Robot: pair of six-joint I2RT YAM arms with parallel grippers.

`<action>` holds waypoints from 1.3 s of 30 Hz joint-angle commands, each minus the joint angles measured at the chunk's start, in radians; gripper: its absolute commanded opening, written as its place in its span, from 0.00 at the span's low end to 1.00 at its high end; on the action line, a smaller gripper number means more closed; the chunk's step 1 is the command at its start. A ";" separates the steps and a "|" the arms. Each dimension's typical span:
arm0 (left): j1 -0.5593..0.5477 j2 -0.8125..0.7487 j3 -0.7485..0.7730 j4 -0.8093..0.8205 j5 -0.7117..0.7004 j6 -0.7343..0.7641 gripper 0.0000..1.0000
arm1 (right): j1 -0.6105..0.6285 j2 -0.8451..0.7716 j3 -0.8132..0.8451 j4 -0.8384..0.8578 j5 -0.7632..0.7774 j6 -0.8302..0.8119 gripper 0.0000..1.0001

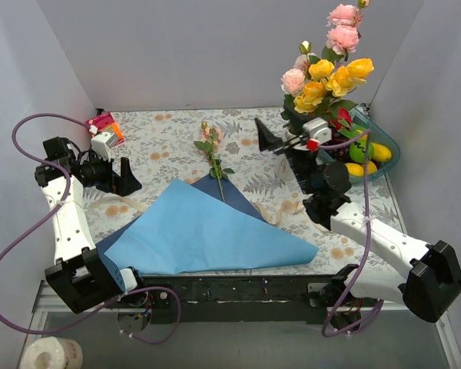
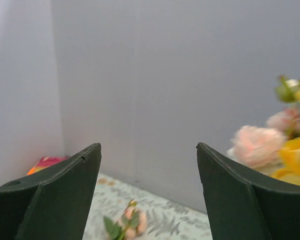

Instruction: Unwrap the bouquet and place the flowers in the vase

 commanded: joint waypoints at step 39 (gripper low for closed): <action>0.074 -0.014 -0.044 0.008 0.063 0.069 0.98 | 0.207 0.995 0.784 -1.228 0.051 0.202 0.65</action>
